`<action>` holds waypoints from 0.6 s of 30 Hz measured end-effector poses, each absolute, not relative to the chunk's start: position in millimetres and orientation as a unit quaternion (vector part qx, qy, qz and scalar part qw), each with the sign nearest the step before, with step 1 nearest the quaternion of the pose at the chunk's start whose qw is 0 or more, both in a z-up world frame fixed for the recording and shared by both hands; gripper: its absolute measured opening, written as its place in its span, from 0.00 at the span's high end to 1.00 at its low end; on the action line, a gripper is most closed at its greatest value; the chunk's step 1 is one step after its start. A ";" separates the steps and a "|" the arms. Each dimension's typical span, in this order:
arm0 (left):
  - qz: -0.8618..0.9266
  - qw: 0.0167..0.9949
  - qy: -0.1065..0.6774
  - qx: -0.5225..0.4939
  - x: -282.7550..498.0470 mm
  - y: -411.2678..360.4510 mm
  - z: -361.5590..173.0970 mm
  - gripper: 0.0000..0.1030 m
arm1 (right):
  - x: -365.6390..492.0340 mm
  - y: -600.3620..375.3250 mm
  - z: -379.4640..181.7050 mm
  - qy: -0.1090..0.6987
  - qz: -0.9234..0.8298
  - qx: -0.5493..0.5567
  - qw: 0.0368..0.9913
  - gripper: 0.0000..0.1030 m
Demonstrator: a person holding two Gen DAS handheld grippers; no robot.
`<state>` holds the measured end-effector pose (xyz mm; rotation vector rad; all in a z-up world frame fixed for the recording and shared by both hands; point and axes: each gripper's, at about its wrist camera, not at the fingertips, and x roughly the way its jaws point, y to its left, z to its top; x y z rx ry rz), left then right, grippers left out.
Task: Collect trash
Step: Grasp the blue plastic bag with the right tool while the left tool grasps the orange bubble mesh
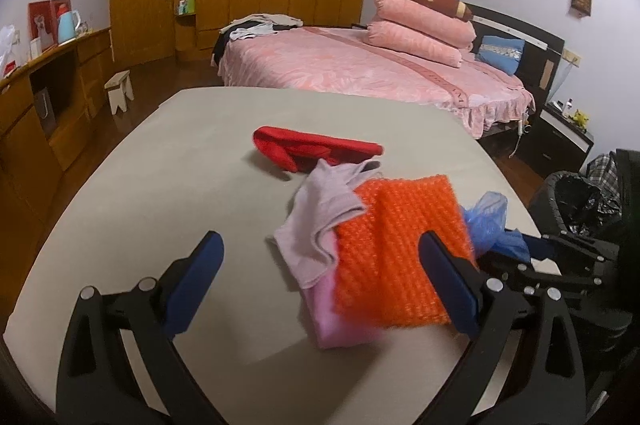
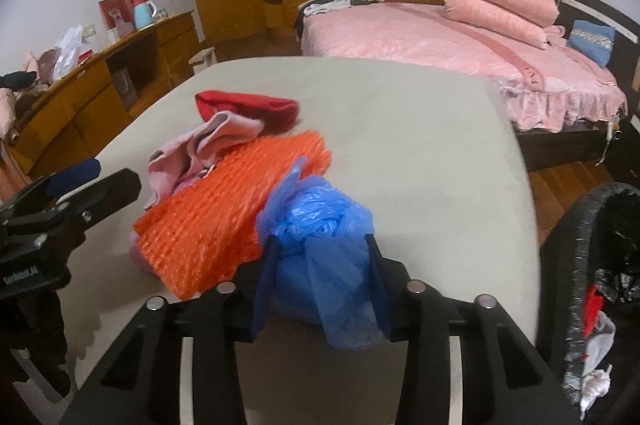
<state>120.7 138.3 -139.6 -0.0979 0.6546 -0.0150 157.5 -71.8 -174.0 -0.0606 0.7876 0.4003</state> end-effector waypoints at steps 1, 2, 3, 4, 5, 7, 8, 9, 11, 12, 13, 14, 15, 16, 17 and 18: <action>-0.010 0.946 0.321 -0.048 120.7 136.6 -138.9 0.09 | 156.7 -75.8 -172.0 0.380 0.189 -0.026 0.905 0.60; -0.016 0.946 0.321 -0.049 120.3 132.9 -137.9 0.11 | 156.7 -78.0 -170.5 0.379 0.186 -0.024 0.906 0.60; -0.020 0.946 0.321 -0.049 120.6 130.7 -137.3 0.14 | 155.7 -83.5 -168.0 0.377 0.179 -0.021 0.909 0.60; -0.024 0.945 0.322 -0.049 121.2 127.9 -136.9 0.21 | 156.1 -86.5 -166.1 0.375 0.175 -0.021 0.910 0.60; -0.031 0.943 0.326 -0.050 122.1 123.2 -137.4 0.23 | 154.9 -89.4 -164.4 0.373 0.170 -0.019 0.912 0.60; -0.042 0.942 0.329 -0.049 122.4 116.1 -138.9 0.25 | 153.5 -98.2 -160.2 0.369 0.161 -0.014 0.915 0.60; -0.045 0.942 0.329 -0.048 122.6 113.2 -139.6 0.27 | 153.8 -101.5 -158.0 0.367 0.157 -0.013 0.917 0.60; -0.048 0.942 0.330 -0.045 122.8 110.0 -140.5 0.28 | 153.6 -104.9 -156.4 0.366 0.153 -0.011 0.918 0.60; -0.051 0.940 0.334 -0.041 124.5 103.8 -142.7 0.31 | 153.3 -112.7 -153.7 0.364 0.146 -0.009 0.920 0.60; -0.053 0.940 0.335 -0.041 125.3 102.0 -143.8 0.32 | 152.7 -115.4 -152.6 0.363 0.144 -0.010 0.921 0.60; -0.055 0.939 0.338 -0.042 126.4 99.7 -145.2 0.36 | 152.6 -117.2 -152.1 0.362 0.142 -0.012 0.921 0.60; -0.056 0.938 0.339 -0.041 127.0 98.2 -146.2 0.39 | 152.5 -118.6 -151.9 0.361 0.141 -0.014 0.922 0.60; -0.056 0.938 0.341 -0.040 127.9 96.5 -147.6 0.39 | 152.2 -120.6 -152.1 0.360 0.139 -0.015 0.922 0.60; -0.056 0.937 0.343 -0.038 129.1 94.3 -149.3 0.40 | 151.7 -122.3 -152.6 0.360 0.138 -0.014 0.922 0.60; -0.057 0.936 0.345 -0.037 129.5 93.2 -150.6 0.42 | 151.3 -123.7 -152.8 0.361 0.138 -0.012 0.922 0.60; -0.057 0.936 0.347 -0.036 130.1 92.0 -152.1 0.43 | 151.5 -124.6 -153.0 0.361 0.138 -0.011 0.922 0.60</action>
